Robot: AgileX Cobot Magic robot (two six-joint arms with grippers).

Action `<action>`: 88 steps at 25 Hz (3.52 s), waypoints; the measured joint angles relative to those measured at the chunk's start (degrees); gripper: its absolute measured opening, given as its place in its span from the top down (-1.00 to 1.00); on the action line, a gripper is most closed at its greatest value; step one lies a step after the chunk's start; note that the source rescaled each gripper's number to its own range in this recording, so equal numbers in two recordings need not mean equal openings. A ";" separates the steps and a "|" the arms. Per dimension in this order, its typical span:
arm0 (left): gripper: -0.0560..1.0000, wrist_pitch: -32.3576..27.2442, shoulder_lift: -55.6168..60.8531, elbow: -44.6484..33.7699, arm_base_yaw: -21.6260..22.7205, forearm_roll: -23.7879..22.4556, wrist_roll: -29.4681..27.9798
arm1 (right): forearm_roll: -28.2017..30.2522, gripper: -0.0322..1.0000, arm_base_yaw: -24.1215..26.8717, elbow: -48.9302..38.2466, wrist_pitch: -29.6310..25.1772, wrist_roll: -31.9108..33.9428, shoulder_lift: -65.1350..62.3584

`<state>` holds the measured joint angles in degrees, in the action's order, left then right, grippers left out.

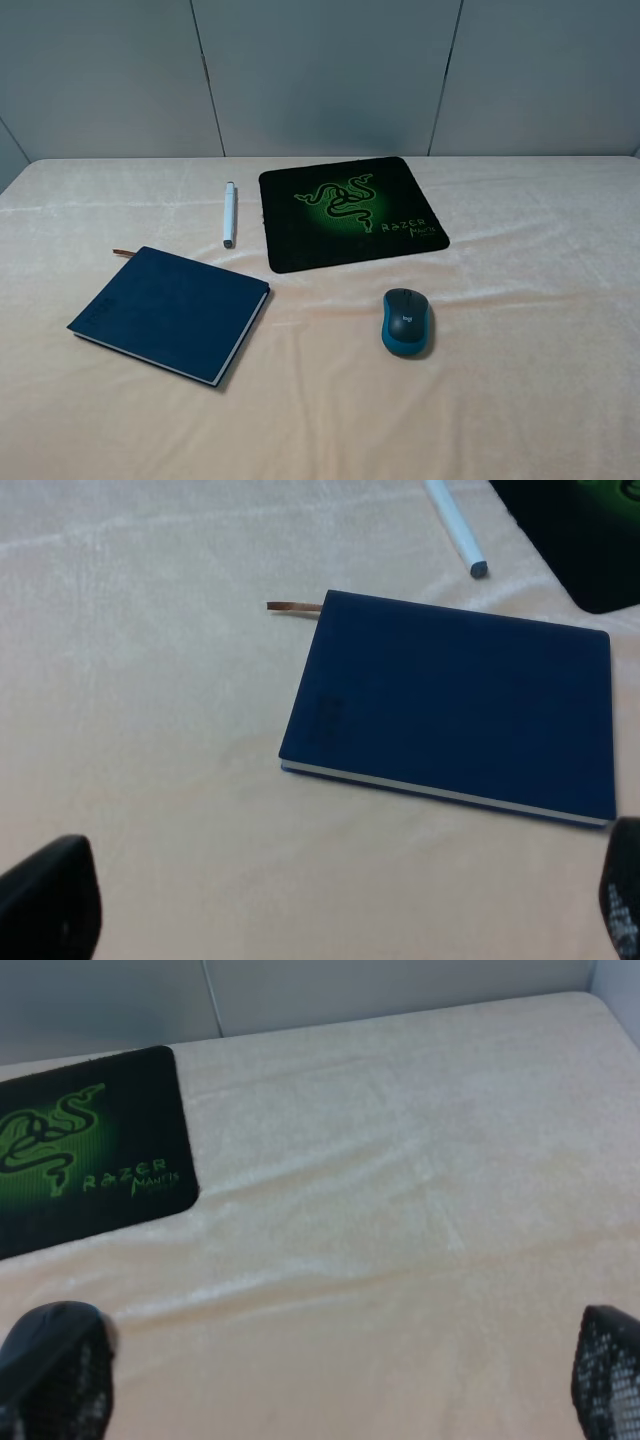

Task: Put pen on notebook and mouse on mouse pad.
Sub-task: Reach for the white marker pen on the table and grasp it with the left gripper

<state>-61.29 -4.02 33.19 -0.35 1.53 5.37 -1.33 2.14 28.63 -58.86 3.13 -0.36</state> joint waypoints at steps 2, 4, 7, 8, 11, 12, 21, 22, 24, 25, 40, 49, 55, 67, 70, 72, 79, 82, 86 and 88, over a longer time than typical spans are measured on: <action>-1.00 -0.07 -4.00 2.19 0.00 0.00 0.00 | 0.00 -1.00 0.00 0.00 0.00 0.00 0.00; -1.00 -0.07 -8.38 5.15 0.00 -0.05 0.00 | 0.00 -1.00 0.00 0.00 0.00 0.00 0.00; -1.00 0.07 -16.27 10.00 0.00 -1.53 0.00 | 0.00 -1.00 0.00 0.00 0.00 0.00 0.00; -1.00 0.26 -18.43 11.48 0.00 -1.53 0.00 | 0.00 -1.00 0.00 0.00 0.00 0.00 0.00; -1.00 2.09 -25.12 16.49 0.00 -2.52 -0.53 | 0.00 -1.00 0.00 0.00 0.00 0.00 0.00; -1.00 2.91 -27.27 17.74 0.00 -2.59 -1.09 | 0.00 -1.00 0.00 0.00 0.00 0.00 0.00; -1.00 5.24 -47.74 26.58 0.00 -2.95 -3.27 | 0.00 -1.00 0.00 0.00 0.00 0.00 0.00; -1.00 5.30 -49.89 27.35 0.00 -2.95 -3.47 | 0.00 -1.00 0.00 0.00 0.00 0.00 0.00; -1.00 5.44 -54.99 29.14 0.00 -3.01 -4.02 | 0.00 -1.00 0.00 0.00 0.00 0.00 0.00; -1.00 5.56 -57.18 30.04 0.00 -3.01 -4.35 | 0.00 -1.00 0.00 0.00 0.00 0.00 0.00; -1.00 10.23 -90.62 41.29 -10.59 -6.87 -12.78 | 0.00 -1.00 0.00 0.00 0.00 0.00 0.00; -1.00 11.12 -108.13 51.93 -16.70 -10.22 -21.12 | 0.00 -1.00 0.00 0.00 0.00 0.00 0.00; -0.99 10.87 -118.03 61.48 -19.69 -10.22 -24.08 | 0.00 -1.00 0.00 0.00 0.00 0.00 0.00; -0.99 7.49 -130.76 75.13 -20.86 -10.29 -26.86 | 0.00 -1.00 0.00 0.00 0.00 0.00 0.00; -0.98 7.63 -132.37 75.64 -20.86 -10.41 -27.74 | 0.00 -1.00 0.00 0.00 0.00 0.00 0.00; -0.98 7.72 -133.15 75.64 -20.86 -10.41 -28.69 | 0.00 -1.00 0.00 0.00 0.00 0.00 0.00; -0.97 8.80 -134.07 75.64 -20.86 -10.54 -29.35 | 0.00 -1.00 0.00 0.00 0.00 0.00 0.00; -0.93 9.21 -134.07 75.64 -20.86 -10.54 -29.58 | 0.00 -1.00 0.00 0.00 0.00 0.00 0.00; -0.67 9.26 -134.07 75.64 -20.86 -10.48 -29.65 | 0.00 -1.00 0.00 0.00 0.00 0.00 0.00; -0.48 9.26 -134.12 75.64 -20.86 -10.48 -29.65 | 0.00 -1.00 0.00 0.00 0.00 0.00 0.00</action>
<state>-52.03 -138.14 108.82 -21.21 -8.96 -24.28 -1.33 2.14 28.63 -58.86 3.13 -0.36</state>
